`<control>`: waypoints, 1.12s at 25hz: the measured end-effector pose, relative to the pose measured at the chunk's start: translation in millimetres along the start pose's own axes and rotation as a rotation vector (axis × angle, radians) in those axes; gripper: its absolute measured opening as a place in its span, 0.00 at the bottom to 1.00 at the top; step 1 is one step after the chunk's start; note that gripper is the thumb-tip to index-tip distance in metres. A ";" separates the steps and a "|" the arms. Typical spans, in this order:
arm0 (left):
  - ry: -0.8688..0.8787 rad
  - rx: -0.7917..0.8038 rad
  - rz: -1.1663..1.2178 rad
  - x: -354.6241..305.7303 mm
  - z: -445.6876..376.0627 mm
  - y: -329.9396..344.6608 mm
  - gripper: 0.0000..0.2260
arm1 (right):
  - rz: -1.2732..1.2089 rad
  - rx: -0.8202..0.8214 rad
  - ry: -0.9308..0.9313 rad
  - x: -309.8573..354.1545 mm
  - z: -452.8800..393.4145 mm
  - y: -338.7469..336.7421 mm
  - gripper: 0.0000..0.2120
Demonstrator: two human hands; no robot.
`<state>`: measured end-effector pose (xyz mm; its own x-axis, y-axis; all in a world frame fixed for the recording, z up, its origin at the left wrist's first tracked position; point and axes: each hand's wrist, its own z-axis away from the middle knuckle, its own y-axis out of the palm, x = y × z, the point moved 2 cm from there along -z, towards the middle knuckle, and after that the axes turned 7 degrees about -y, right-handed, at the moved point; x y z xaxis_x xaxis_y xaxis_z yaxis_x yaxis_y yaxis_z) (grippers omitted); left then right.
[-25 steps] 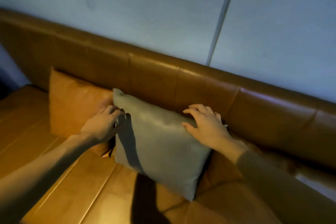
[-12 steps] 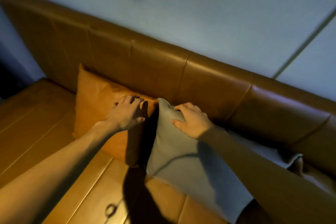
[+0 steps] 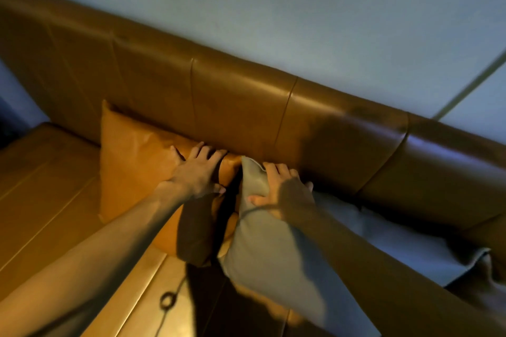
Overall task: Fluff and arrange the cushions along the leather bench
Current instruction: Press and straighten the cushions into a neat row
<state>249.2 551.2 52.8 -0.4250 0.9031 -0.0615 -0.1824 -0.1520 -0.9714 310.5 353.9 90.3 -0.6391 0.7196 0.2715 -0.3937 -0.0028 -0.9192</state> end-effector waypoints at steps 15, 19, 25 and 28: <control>0.048 -0.122 0.075 -13.0 15.2 -26.3 0.29 | 0.046 -0.017 -0.047 -6.3 0.3 -0.1 0.37; 0.070 -0.077 0.076 -13.8 14.5 -20.5 0.32 | 0.034 -0.002 -0.041 -7.5 -1.3 0.5 0.40; 0.176 0.067 -0.263 -17.3 18.5 -12.3 0.39 | -0.005 -0.021 -0.047 -16.2 6.6 1.9 0.43; 0.166 0.056 -0.310 -20.7 20.8 -7.0 0.40 | -0.045 0.044 -0.021 -15.7 6.7 2.7 0.41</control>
<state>240.9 525.3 65.6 -0.1928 0.9621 0.1931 -0.3300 0.1218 -0.9361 315.0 338.0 85.5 -0.6337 0.7048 0.3188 -0.4508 -0.0016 -0.8926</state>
